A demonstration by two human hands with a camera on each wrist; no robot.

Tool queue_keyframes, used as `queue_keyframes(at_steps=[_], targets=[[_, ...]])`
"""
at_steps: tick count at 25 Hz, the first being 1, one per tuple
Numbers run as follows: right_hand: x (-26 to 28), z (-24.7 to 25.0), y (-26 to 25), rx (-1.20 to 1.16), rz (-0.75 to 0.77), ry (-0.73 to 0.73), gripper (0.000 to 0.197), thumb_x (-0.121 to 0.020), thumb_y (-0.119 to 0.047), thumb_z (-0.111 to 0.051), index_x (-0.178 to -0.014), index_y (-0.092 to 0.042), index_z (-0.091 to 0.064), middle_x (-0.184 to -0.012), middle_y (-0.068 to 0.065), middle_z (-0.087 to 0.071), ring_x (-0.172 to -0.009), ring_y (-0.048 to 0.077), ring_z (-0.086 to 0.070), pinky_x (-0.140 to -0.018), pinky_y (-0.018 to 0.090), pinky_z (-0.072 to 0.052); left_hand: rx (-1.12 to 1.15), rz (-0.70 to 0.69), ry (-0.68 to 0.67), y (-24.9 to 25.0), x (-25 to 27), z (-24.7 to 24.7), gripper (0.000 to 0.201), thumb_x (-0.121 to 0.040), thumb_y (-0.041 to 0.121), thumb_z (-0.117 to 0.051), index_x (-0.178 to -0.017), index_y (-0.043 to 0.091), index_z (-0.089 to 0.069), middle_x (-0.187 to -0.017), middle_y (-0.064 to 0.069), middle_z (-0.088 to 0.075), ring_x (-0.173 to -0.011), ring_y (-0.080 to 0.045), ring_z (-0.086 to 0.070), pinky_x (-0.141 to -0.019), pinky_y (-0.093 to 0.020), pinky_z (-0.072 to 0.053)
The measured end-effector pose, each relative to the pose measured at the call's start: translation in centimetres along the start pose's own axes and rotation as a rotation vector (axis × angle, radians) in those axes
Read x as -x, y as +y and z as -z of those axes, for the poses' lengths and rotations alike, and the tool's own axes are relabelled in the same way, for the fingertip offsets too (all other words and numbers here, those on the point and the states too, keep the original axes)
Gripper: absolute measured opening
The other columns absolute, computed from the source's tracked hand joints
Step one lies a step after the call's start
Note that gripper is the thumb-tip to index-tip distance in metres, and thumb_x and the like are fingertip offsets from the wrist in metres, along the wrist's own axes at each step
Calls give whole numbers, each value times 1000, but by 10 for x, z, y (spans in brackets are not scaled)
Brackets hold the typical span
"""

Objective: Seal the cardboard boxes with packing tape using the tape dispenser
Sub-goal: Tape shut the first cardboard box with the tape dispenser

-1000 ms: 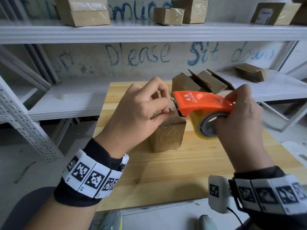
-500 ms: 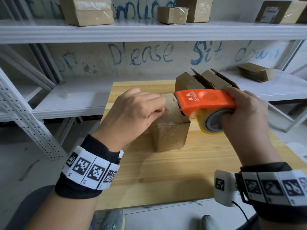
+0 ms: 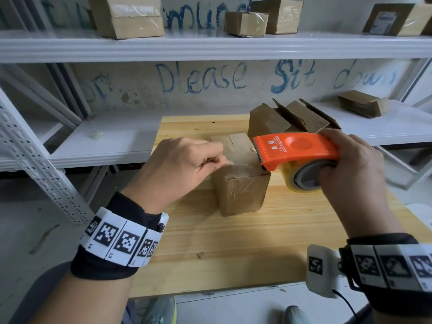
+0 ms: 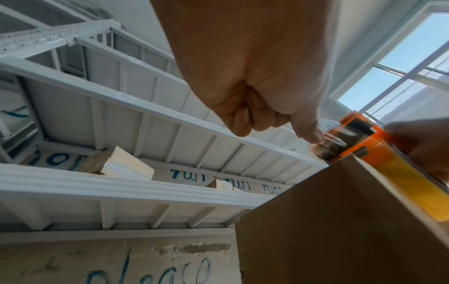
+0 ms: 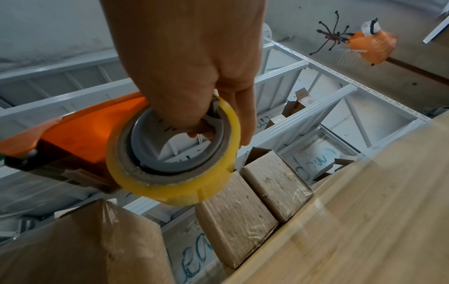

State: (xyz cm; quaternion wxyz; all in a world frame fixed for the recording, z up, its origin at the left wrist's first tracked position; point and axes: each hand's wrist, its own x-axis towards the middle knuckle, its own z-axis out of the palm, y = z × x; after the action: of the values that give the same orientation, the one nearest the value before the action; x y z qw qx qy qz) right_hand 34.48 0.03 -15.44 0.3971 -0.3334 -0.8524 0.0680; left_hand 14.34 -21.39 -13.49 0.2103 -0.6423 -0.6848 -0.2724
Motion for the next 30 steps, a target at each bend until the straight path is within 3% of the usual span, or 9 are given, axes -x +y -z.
queue_keyframes(at_steps=[2,5,9,13,17,21,25,30], targets=[[0,-2,3,-11,-7,-24,67,-64,7,-60,-126,-18,-64,-104,12,-66,-89,33,-53,-80,33,-39,-26,-17,-17,0,0,1,29,-92,31,-66,-71,13,-58,-57,16,-40,-51,-14,-42,-46,-27,-39],[1,-2,10,-28,-1,-33,66,-62,7,-59,-123,-19,-65,-99,12,-67,-88,36,-58,-80,39,-48,-76,-27,-41,0,0,5,31,-93,27,-67,-68,14,-53,-56,14,-33,-51,-15,-37,-48,-22,-28],[0,-2,17,1,14,-39,60,-62,6,-62,-117,-19,-65,-90,12,-67,-84,37,-59,-76,39,-48,-72,-26,-60,0,1,8,33,-94,27,-65,-67,14,-50,-54,11,-35,-50,-15,-36,-50,-21,-25],[3,0,19,30,-6,-49,52,-63,5,-65,-110,-15,-63,-83,11,-64,-78,37,-56,-69,35,-38,-56,-10,-62,0,2,10,32,-92,27,-66,-66,15,-51,-53,19,-33,-51,-9,-33,-52,-12,-22],[1,6,22,34,-9,-62,49,-63,8,-63,-109,-11,-65,-82,18,-67,-78,39,-58,-72,39,-44,-80,5,-47,-6,8,15,27,-90,22,-69,-67,13,-57,-55,14,-42,-48,-9,-37,-50,-18,-27],[-1,12,29,46,-84,-24,49,-64,11,-63,-109,-6,-67,-83,23,-67,-81,42,-60,-76,41,-45,-67,36,-105,-12,14,15,29,-87,25,-71,-64,20,-54,-54,22,-37,-51,6,-38,-51,-14,-26],[0,8,28,71,-83,-81,48,-65,10,-62,-110,-6,-66,-82,21,-66,-82,40,-57,-72,38,-42,-8,81,-157,-18,18,14,29,-87,34,-69,-64,24,-55,-61,12,-63,-59,-15,-64,-49,-32,-50],[-1,7,24,57,-112,-97,46,-68,11,-62,-110,-8,-63,-75,7,-52,-76,26,-42,-70,33,-35,-36,63,-118,-15,18,22,30,-88,27,-72,-62,21,-59,-56,11,-58,-51,-17,-54,-46,-30,-46]])
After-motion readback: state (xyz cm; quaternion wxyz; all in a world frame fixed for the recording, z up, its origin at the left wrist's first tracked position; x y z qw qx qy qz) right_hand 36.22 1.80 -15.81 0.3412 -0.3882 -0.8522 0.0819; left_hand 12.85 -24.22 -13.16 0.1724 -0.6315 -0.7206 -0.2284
